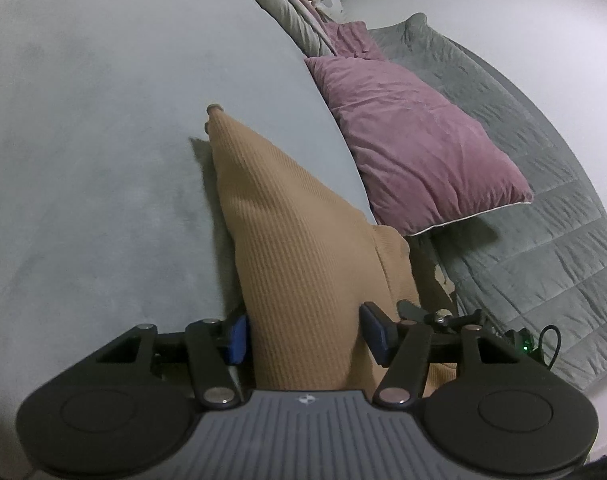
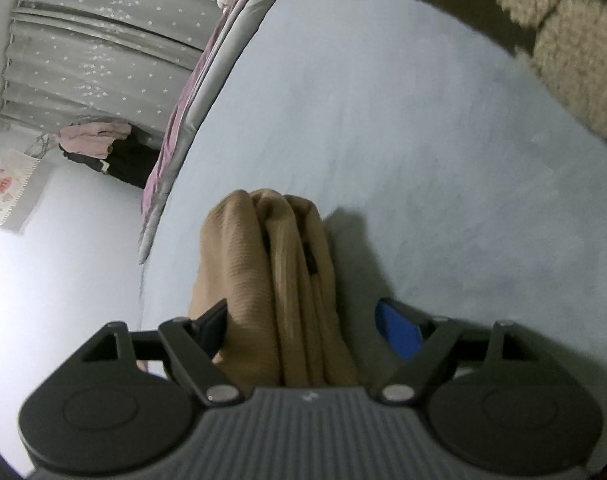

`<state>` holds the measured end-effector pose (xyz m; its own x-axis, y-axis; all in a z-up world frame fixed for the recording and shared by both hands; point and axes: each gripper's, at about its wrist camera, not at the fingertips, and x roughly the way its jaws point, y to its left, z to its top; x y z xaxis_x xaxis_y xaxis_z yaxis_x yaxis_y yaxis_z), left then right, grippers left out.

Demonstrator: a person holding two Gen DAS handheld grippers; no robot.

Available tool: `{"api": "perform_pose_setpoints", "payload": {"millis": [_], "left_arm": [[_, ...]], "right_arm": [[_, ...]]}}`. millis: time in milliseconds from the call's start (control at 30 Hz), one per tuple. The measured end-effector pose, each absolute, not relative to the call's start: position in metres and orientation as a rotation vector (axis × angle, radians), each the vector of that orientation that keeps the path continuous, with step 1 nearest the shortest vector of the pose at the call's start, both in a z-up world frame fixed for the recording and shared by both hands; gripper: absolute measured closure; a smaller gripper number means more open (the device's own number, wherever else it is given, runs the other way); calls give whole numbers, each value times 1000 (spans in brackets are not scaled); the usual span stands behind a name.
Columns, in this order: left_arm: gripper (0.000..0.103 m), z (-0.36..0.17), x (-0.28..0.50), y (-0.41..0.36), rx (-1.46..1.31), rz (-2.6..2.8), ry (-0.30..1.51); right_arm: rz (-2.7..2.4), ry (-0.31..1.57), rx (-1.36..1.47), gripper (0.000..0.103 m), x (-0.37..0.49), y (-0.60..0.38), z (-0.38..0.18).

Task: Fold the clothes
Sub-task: 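Lift the tan sweater with both grippers and carry it toward the dark sweater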

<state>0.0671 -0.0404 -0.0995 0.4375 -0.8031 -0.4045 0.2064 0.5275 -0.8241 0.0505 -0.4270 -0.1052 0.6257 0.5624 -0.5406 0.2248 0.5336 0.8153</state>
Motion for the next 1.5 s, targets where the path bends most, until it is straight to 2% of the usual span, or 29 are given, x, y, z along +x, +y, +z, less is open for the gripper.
{"api": "perform_pose_setpoints", "payload": {"millis": [67,100,133,267,633,1100,1500], "left_arm": [[54,-98,66,-40,-781,-716,899],[56,-97,66,-40,-784,-718,897],[57,-95,65,-40,-782,-718,895],[59,-80,66,-44,-766,-724,869],[60,-31,72,-78,-739,-801,780],[60,30,83,-183,-701,-967,723],[60,33,72,-287,-755,-1058,780]], "right_arm": [[251,907,1025,32,52,-425,-108],[257,906,1026,48,52,-424,-109],[287,900,1084,58,52,-424,-114],[302,862,1093,65,53,-425,-109],[285,711,1080,67,36,-445,-60],[149,438,1097,67,-13,-522,7],[-3,406,982,67,-60,-607,65]]}}
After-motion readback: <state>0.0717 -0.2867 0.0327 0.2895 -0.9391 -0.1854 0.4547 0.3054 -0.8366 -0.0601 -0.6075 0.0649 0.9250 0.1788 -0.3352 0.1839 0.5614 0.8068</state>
